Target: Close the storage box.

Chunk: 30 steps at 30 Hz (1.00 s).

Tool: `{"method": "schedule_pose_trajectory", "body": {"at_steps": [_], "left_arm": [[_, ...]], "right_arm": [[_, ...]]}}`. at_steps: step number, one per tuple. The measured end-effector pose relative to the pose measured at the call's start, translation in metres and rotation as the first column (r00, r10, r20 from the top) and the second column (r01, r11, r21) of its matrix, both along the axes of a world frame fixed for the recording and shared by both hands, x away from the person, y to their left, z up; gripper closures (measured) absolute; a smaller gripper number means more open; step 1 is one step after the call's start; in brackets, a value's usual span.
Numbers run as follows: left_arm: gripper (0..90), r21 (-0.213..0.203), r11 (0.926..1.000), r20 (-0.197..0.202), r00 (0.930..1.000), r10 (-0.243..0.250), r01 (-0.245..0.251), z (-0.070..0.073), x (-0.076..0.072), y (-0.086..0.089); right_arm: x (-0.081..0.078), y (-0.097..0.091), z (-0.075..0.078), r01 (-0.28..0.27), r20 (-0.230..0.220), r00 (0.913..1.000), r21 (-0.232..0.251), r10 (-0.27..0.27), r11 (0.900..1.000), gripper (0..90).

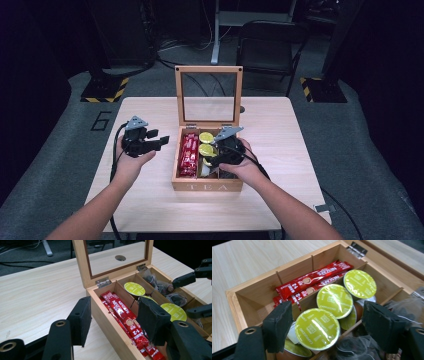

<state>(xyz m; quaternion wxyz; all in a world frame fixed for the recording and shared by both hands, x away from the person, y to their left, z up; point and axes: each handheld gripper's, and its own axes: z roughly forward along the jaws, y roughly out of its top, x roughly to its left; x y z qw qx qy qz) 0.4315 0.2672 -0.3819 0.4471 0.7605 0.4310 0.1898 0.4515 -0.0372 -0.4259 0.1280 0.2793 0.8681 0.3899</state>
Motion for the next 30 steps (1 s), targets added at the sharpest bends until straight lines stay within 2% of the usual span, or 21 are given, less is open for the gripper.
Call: {"method": "schedule_pose_trajectory", "body": {"at_steps": [1,3,12,14,15,19,20,30], "left_arm": [[45.3,0.002,1.0000,0.000,1.0000,-0.001,0.001,0.000,0.000,0.000],[45.3,0.002,1.0000,-0.003,1.0000,-0.001,0.001,-0.001,-0.001,0.001],[45.3,0.003,1.0000,-0.006,1.0000,0.006,-0.006,-0.003,-0.002,0.003],[45.3,0.002,1.0000,-0.008,0.9999,0.007,-0.007,-0.004,-0.002,0.003],[45.3,0.002,1.0000,-0.008,0.9999,0.008,-0.008,-0.005,-0.002,0.003],[45.3,0.003,1.0000,-0.010,0.9999,0.007,-0.007,-0.006,-0.002,0.003],[45.3,0.001,1.0000,-0.011,0.9999,0.008,-0.008,-0.007,-0.001,0.003],[45.2,-0.005,1.0000,-0.017,0.9998,0.008,-0.008,-0.010,-0.001,0.002]], "right_arm": [[0.000,0.001,-0.002,-0.009,0.009,0.9999,0.004,0.009,1.0000,23.3],[0.000,0.004,-0.002,-0.010,-0.006,0.9999,0.001,0.010,0.9999,23.0],[-0.001,0.010,-0.014,-0.011,-0.021,0.9997,-0.010,0.011,0.9999,23.3],[-0.001,0.010,-0.016,-0.014,-0.032,0.9994,-0.029,0.013,0.9995,24.0],[0.000,0.010,-0.017,-0.022,-0.018,0.9996,-0.038,0.021,0.9990,24.4],[0.001,0.010,-0.020,-0.014,-0.021,0.9997,-0.055,0.013,0.9984,25.2],[0.002,0.010,-0.021,-0.009,-0.021,0.9997,-0.045,0.008,0.9989,25.2],[0.003,0.012,-0.025,-0.021,-0.037,0.9991,-0.052,0.019,0.9984,27.4]]}}
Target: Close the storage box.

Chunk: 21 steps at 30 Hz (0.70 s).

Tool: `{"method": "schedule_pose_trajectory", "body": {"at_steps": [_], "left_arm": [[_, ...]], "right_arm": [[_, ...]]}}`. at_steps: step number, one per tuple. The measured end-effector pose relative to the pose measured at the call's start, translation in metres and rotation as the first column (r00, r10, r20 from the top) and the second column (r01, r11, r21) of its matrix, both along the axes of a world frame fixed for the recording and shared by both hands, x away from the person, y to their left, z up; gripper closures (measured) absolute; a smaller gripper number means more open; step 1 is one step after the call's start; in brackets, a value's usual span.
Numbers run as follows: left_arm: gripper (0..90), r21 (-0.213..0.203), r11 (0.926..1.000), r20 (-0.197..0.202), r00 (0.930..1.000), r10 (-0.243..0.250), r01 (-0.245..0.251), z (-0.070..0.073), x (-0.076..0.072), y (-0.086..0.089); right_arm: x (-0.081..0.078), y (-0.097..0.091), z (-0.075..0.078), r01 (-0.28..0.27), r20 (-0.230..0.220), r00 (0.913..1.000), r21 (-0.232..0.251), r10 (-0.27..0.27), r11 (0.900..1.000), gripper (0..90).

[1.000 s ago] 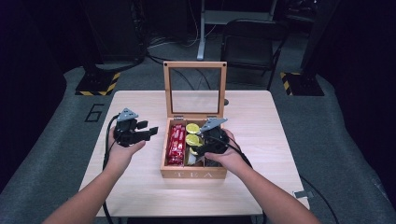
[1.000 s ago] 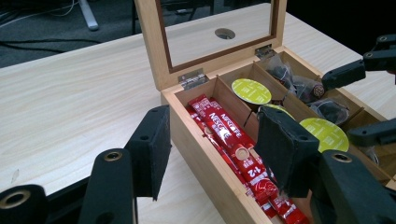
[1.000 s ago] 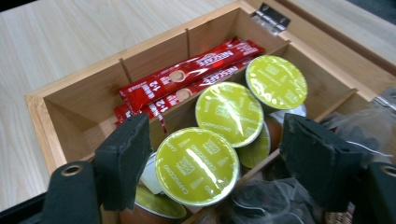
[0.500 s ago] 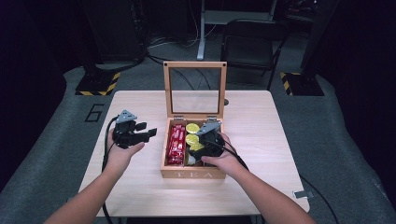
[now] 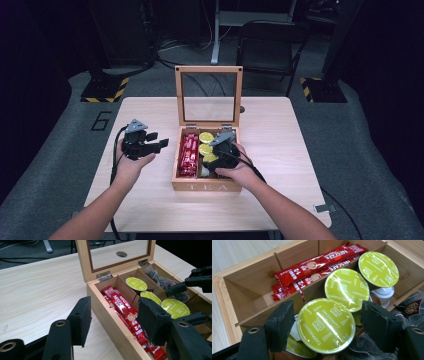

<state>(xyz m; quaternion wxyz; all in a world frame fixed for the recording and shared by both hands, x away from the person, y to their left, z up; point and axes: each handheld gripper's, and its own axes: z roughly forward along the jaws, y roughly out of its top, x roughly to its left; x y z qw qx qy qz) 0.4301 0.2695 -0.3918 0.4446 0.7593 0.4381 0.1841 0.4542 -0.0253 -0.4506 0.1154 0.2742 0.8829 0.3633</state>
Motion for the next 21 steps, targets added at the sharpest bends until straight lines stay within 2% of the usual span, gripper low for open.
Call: {"method": "schedule_pose_trajectory", "body": {"at_steps": [1,3,5,11,16,21], "left_arm": [[45.2,0.002,1.0000,0.001,1.0000,-0.001,0.001,0.000,0.000,0.000],[45.2,0.000,1.0000,-0.001,1.0000,0.002,-0.002,0.000,0.000,0.000],[45.2,-0.002,1.0000,0.001,1.0000,0.004,-0.004,0.000,0.000,0.000],[45.2,0.007,1.0000,-0.003,1.0000,0.000,0.000,-0.001,0.001,0.000],[45.2,0.009,1.0000,-0.002,1.0000,-0.002,0.002,-0.001,0.001,-0.001],[45.3,0.011,0.9999,-0.001,1.0000,-0.003,0.003,-0.002,0.002,-0.003]], "right_arm": [[0.000,0.001,-0.001,0.006,0.003,1.0000,0.007,-0.007,1.0000,27.8],[0.000,0.000,0.000,-0.009,-0.002,1.0000,-0.011,0.009,0.9999,30.8],[0.000,0.001,-0.001,-0.002,-0.024,0.9997,-0.011,0.002,0.9999,36.5],[-0.002,0.001,0.000,-0.019,0.003,0.9998,-0.013,0.019,0.9997,37.1],[-0.007,0.001,0.007,-0.026,0.013,0.9996,0.018,0.026,0.9995,37.1],[-0.012,0.001,0.011,-0.042,0.031,0.9987,0.021,0.042,0.9989,37.1]]}}
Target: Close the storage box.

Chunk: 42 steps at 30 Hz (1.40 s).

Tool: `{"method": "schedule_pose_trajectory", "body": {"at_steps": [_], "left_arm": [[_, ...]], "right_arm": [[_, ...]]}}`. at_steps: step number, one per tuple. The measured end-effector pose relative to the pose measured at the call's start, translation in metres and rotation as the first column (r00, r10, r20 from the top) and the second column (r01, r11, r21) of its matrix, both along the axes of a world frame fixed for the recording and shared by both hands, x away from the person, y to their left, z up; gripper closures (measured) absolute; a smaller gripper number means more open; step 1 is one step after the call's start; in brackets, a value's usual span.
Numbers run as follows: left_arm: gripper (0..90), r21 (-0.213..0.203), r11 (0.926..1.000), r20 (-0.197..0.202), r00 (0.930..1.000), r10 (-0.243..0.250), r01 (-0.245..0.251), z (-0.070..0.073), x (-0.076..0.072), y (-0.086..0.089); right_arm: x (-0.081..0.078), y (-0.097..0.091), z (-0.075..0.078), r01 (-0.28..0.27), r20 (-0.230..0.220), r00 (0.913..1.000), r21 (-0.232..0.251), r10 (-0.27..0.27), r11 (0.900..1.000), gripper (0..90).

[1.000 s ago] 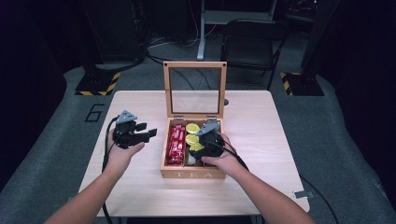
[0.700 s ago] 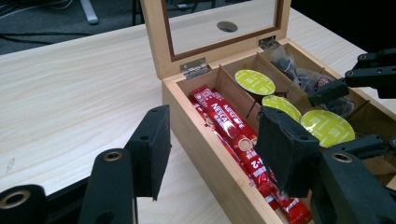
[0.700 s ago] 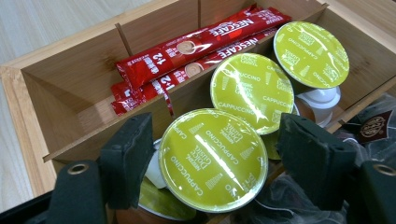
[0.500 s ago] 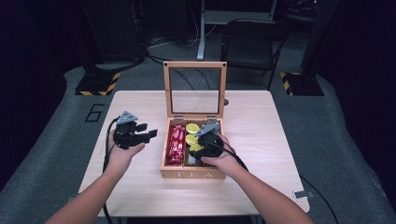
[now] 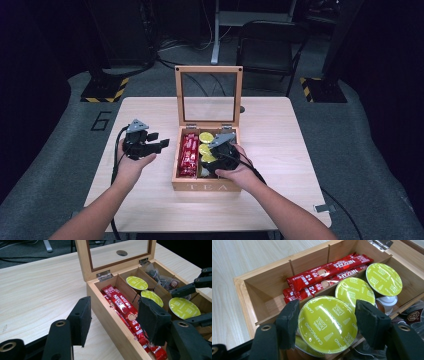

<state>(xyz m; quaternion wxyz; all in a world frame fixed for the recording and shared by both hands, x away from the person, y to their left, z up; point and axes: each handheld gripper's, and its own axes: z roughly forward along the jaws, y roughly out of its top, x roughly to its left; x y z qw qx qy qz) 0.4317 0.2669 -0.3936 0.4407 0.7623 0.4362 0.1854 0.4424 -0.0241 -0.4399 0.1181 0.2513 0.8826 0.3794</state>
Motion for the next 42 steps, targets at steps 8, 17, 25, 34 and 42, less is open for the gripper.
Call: {"method": "schedule_pose_trajectory", "body": {"at_steps": [8,17,25,34,42], "left_arm": [[45.3,0.006,1.0000,-0.003,1.0000,-0.003,0.003,0.001,0.000,-0.001],[45.2,0.024,0.9995,-0.009,0.9998,-0.018,0.018,0.002,0.000,-0.006],[45.2,0.030,0.9992,-0.017,0.9996,-0.025,0.025,0.000,0.003,-0.011],[45.2,0.034,0.9988,-0.020,0.9992,-0.035,0.036,-0.003,0.005,-0.017],[45.2,0.040,0.9982,-0.036,0.9984,-0.042,0.044,-0.008,0.006,-0.019]], "right_arm": [[-0.003,-0.010,0.009,0.011,0.016,0.9998,0.030,-0.011,0.9995,37.2],[-0.007,-0.038,0.024,0.041,0.047,0.9979,0.071,-0.045,0.9966,37.2],[-0.010,-0.072,0.032,0.100,0.107,0.9884,0.078,-0.108,0.9919,37.2],[-0.009,-0.109,0.016,0.190,0.073,0.9779,0.079,-0.196,0.9785,37.2],[-0.013,-0.130,0.002,0.260,0.051,0.9629,0.089,-0.265,0.9616,37.2]]}}
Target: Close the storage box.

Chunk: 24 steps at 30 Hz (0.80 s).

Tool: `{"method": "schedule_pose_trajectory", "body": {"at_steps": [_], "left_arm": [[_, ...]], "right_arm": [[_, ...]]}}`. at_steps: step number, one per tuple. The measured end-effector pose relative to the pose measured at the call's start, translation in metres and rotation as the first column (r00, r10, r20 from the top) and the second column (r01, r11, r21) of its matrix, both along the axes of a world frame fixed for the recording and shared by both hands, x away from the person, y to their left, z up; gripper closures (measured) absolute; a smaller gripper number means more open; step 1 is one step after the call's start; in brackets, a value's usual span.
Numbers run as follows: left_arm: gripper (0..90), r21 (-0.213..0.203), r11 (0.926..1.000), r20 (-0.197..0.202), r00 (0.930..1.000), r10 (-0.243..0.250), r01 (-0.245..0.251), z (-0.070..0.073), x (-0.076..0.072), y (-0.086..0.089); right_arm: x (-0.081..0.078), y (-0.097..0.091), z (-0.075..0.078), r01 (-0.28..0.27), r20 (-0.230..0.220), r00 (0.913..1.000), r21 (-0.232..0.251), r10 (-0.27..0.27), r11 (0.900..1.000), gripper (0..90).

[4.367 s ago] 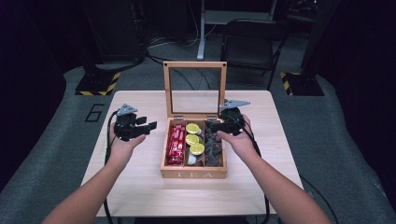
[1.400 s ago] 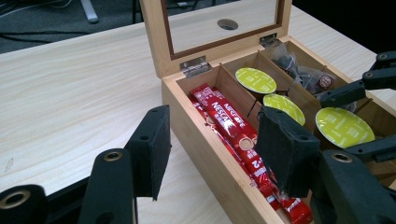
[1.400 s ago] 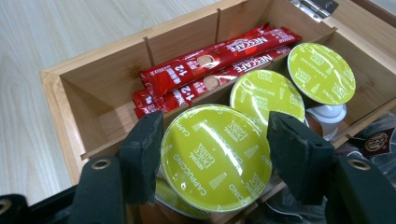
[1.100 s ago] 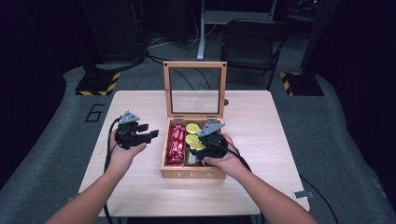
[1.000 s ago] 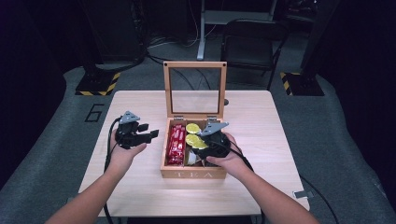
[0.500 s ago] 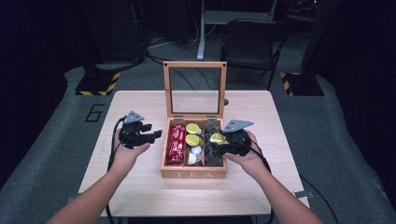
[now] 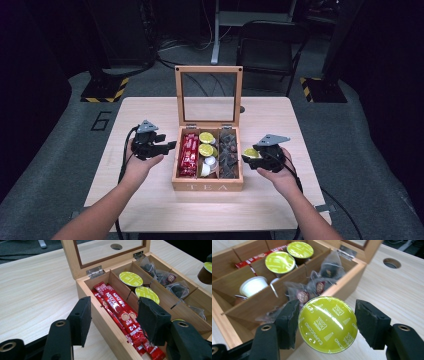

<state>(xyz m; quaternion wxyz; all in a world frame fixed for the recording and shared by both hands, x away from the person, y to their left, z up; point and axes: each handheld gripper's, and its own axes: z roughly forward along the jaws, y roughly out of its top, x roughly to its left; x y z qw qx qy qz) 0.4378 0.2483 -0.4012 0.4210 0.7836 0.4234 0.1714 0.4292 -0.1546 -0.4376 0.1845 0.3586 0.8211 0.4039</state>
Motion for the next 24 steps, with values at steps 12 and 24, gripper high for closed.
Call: {"method": "schedule_pose_trajectory", "body": {"at_steps": [12,24], "left_arm": [[45.2,-0.007,0.9999,-0.006,0.9999,-0.011,0.011,-0.005,0.003,-0.006],[45.1,-0.005,0.9995,-0.014,0.9994,-0.032,0.032,-0.010,0.008,-0.013]], "right_arm": [[-0.012,-0.026,-0.017,0.087,0.012,0.9962,-0.009,-0.087,0.9962,37.2],[-0.019,-0.041,-0.024,0.146,0.020,0.9892,-0.026,-0.145,0.9890,37.2]]}}
